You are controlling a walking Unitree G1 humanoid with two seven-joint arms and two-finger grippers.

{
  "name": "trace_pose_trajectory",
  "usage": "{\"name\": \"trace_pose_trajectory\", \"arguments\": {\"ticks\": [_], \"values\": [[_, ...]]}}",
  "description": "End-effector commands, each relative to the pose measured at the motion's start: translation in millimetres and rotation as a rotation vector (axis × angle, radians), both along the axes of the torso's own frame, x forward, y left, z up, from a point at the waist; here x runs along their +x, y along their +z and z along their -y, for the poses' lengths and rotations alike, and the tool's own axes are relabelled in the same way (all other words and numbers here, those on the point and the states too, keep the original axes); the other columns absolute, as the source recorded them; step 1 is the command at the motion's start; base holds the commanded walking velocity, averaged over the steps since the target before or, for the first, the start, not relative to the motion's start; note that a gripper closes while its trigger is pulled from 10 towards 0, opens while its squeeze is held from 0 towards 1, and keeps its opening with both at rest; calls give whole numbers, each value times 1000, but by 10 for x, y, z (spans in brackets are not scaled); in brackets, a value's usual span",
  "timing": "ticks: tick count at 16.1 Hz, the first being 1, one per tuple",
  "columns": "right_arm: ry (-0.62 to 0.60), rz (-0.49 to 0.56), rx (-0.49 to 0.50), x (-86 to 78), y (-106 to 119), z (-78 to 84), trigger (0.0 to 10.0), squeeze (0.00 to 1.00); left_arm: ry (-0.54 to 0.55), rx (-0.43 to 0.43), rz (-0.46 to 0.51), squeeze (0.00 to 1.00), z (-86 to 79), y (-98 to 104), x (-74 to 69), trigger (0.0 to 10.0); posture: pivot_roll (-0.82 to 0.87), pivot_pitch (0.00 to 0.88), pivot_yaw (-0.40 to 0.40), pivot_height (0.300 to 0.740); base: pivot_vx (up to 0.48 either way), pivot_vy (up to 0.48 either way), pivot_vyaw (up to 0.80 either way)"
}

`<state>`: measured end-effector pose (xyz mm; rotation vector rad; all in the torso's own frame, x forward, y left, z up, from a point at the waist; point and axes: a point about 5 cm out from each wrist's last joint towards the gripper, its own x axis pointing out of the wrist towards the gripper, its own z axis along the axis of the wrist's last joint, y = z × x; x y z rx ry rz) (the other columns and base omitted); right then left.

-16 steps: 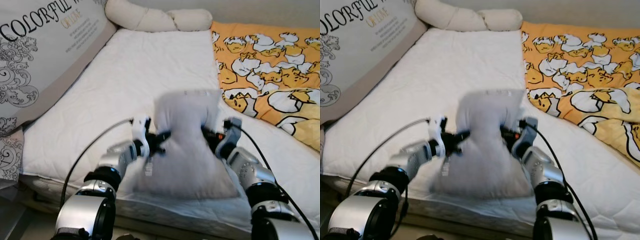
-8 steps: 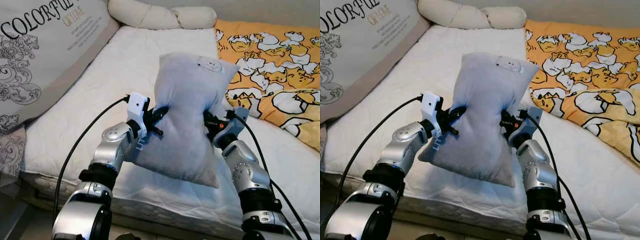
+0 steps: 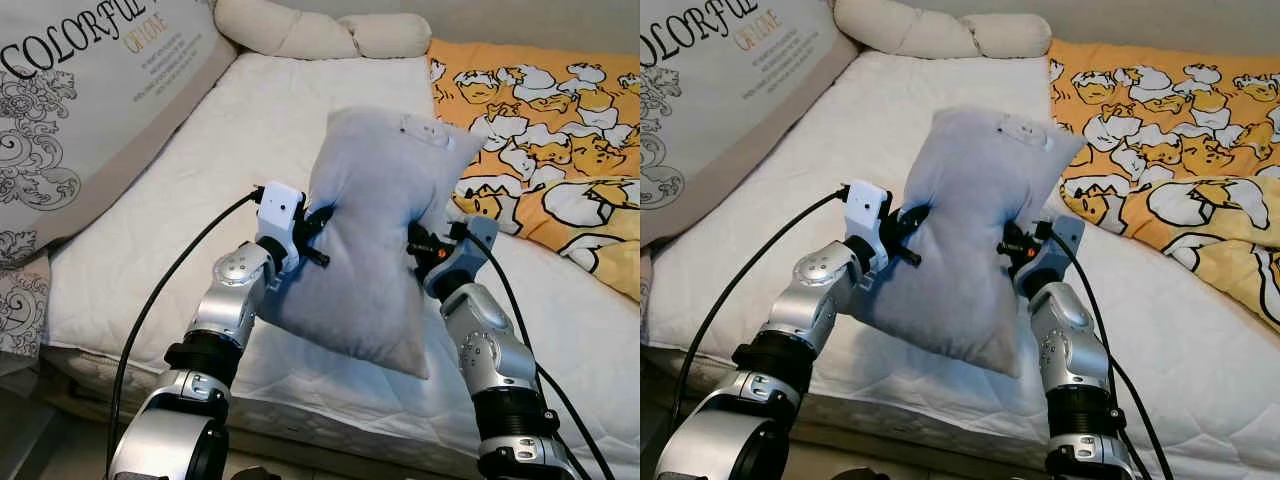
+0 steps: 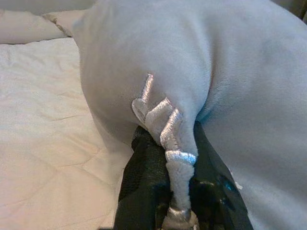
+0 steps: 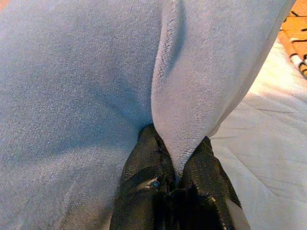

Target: Clean up the room

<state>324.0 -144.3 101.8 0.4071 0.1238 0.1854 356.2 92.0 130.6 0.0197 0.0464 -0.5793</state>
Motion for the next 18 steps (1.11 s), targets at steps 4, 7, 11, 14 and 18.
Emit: {"name": "trace_pose_trajectory", "arguments": {"ticks": [4,7,11,14,18], "values": [[-45,8,17,5,69,7,10000,0,17,34,54,0,4,121,50,10000,-79,0,65,740,0,333,-783],[-75,7,5,25,72,12,10000,0,29,42,60,0,-14,140,66,10000,-70,0,58,740,0,370,-777],[-60,-13,16,34,49,-33,10000,0,44,67,59,0,-72,119,50,10000,-38,0,42,740,0,373,-273],[-64,-21,24,17,26,-45,10000,0,45,78,57,0,-85,107,43,10000,-37,0,45,740,0,371,0],[-67,-26,23,-1,12,-22,10000,0,34,81,55,0,-58,103,43,10000,-50,0,53,740,0,372,0]]}}
